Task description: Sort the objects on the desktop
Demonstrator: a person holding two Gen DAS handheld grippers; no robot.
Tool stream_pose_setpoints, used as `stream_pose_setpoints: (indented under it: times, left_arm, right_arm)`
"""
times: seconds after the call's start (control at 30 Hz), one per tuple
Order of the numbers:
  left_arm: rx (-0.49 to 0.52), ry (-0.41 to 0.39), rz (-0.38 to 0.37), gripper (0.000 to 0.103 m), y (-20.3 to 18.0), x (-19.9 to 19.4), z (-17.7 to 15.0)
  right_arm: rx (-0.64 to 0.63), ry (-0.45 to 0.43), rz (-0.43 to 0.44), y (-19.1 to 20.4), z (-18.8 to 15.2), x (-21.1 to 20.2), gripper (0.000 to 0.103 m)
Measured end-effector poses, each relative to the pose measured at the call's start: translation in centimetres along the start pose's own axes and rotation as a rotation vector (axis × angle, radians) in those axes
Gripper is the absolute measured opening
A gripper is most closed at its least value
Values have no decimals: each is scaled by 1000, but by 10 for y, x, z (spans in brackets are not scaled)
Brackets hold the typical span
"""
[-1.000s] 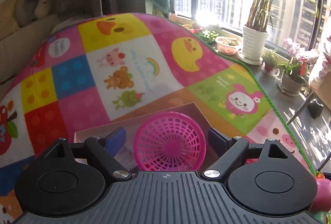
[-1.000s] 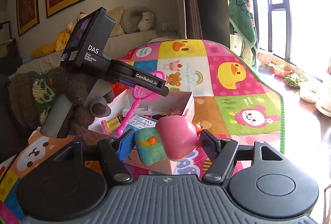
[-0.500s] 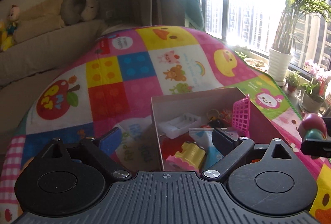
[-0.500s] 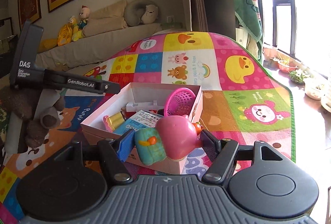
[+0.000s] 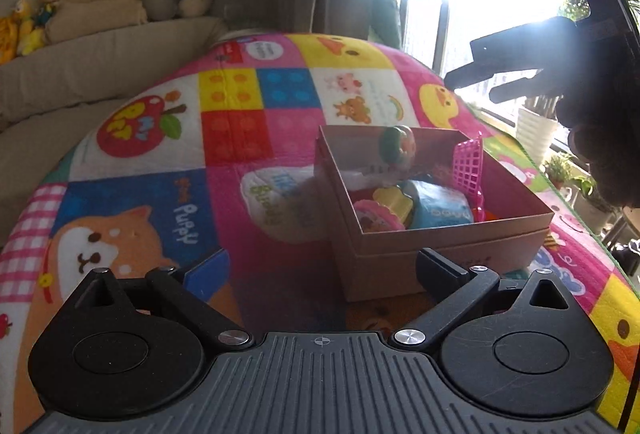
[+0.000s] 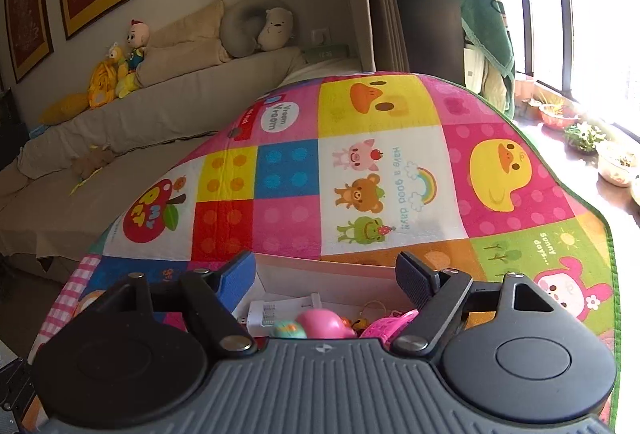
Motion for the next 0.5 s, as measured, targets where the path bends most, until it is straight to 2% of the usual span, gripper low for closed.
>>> stream_pose_setpoints:
  times: [0.1,0.2,0.23,0.37,0.5]
  left_arm:
    - [-50,-9,-35,102,1,6,-11]
    - [-83,-10,-59,102,1,11,-19]
    - [-86,-13,-61,102,2,12,-20]
    - [-120,-27,-68,102,8,10,-22]
    - [-137,-25,-62,102,12,10,-23]
  right_arm:
    - [-4,45,-90,-17,-9,13,56]
    - [10,129,-163,-27,-25,31,47]
    - [12,151,-175,-28,-31,36,40]
    - [32,209,-179,-26,-43,51,16]
    - [49,206,-132,-8,-40,54,8]
Point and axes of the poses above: each gripper's, at about its wrist camera, not at the fingertips, and x roughly the way its jaws point, y to its left, z to its top, the point moved 8 cm from there along x, roughly the way its jaws point, and after that the axes turned 14 degrees about x, right-handed, at the moved point
